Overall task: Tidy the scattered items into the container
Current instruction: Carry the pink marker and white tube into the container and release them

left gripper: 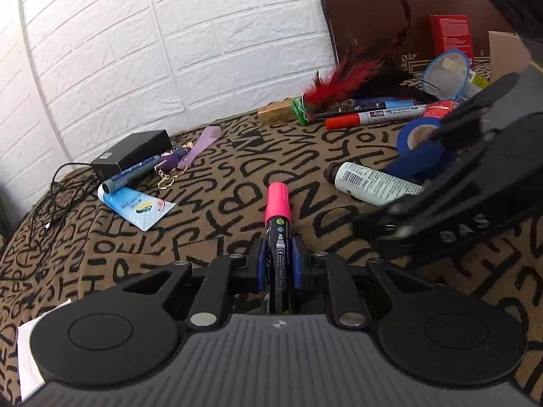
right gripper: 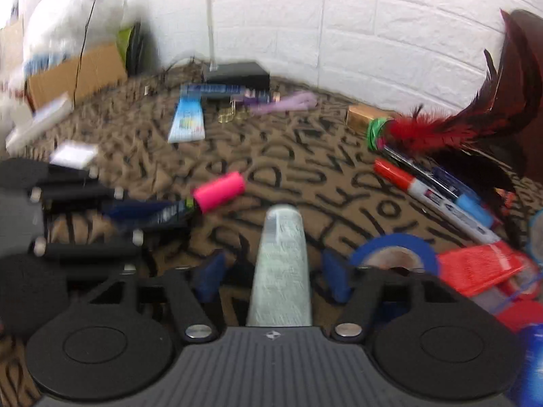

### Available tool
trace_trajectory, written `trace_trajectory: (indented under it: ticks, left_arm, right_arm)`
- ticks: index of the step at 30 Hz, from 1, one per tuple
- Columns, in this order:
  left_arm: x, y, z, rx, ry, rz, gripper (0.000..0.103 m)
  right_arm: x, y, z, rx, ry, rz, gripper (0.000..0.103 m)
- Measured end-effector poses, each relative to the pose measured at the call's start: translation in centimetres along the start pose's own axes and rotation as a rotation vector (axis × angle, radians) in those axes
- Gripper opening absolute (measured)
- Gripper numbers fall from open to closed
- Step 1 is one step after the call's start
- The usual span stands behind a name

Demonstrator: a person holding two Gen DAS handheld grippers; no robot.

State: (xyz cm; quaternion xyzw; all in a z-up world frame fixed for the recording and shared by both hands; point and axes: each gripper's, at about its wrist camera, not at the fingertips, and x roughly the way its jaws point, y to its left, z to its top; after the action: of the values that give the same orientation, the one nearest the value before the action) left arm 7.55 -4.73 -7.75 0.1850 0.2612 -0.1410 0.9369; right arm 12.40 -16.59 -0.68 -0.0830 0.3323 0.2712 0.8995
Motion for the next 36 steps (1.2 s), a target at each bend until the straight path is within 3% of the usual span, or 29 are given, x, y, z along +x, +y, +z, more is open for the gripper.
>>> trace_trajectory:
  ticks: [2,4,5,6,14,21,28,36]
  left_arm:
    - [0.2,-0.3,0.2,0.018,-0.004,0.008,0.017]
    - [-0.2,0.1,0.3,0.009,-0.018,-0.03,0.018]
    - [-0.4,0.1,0.4,0.001,-0.032,-0.06,0.017]
    - [-0.7,-0.1,0.5,0.0,-0.051,-0.079,0.018]
    - [-3.7,-0.4,3.0,0.001,-0.183,-0.106,0.017]
    - [-6.6,-1.9,9.0,0.035,-0.321,-0.144,0.017]
    - [-8.3,-9.2,15.5,0.079,-0.443,-0.287,0.017]
    - [-7.6,-20.3,20.9,0.151,-0.467,-0.487,0.017]
  right_arm:
    - [0.3,0.0,-0.1,-0.006,-0.026,-0.004,0.061]
    - [0.2,-0.4,0.2,0.024,-0.035,0.019,0.045]
    - [0.0,-0.5,0.4,0.038,-0.037,0.03,0.032]
    - [-0.3,-0.5,0.5,0.047,-0.037,0.045,0.029]
    - [-4.3,-1.5,1.7,0.078,-0.132,0.03,0.029]
    - [-11.5,-3.5,4.4,0.074,-0.291,-0.073,0.029]
    - [-20.0,-9.3,3.0,0.148,-0.36,-0.259,0.029]
    - [-27.7,-16.6,-2.6,0.294,-0.358,-0.463,0.03]
